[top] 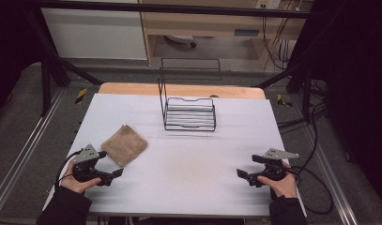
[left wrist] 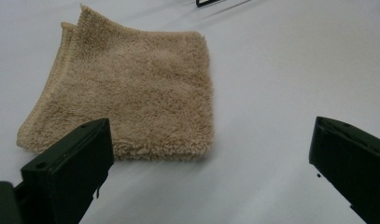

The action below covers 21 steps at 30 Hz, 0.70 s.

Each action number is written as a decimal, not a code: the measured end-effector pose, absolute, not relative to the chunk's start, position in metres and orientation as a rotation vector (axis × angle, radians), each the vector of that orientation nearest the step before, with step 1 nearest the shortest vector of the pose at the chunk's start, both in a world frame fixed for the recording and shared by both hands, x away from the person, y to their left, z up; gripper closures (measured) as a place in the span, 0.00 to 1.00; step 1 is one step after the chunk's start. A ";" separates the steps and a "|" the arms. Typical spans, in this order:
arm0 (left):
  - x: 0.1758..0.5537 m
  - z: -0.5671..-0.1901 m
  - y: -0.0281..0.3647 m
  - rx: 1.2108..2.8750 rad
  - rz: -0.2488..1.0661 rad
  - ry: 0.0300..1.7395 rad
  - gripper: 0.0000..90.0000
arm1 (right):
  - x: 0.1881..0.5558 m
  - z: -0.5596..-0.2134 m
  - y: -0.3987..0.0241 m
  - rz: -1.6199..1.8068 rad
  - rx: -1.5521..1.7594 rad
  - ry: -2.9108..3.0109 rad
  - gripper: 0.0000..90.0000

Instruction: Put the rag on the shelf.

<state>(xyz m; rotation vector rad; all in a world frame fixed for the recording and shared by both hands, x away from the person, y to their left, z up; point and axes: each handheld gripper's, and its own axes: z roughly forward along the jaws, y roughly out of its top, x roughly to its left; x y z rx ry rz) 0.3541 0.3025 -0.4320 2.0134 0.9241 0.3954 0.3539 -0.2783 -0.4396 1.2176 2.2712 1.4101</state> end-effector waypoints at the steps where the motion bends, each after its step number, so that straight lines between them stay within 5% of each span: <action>1: 0.354 -0.432 0.302 2.015 0.395 0.926 0.00 | 0.354 -0.440 -0.279 1.407 1.214 2.272 0.02; 14: 0.355 -0.428 0.295 2.049 0.414 0.915 0.02 | 0.353 -0.440 -0.278 1.392 1.212 2.276 0.02; 21: 0.360 -0.432 0.289 2.088 0.415 0.913 0.17 | 0.354 -0.440 -0.278 1.386 1.218 2.275 0.03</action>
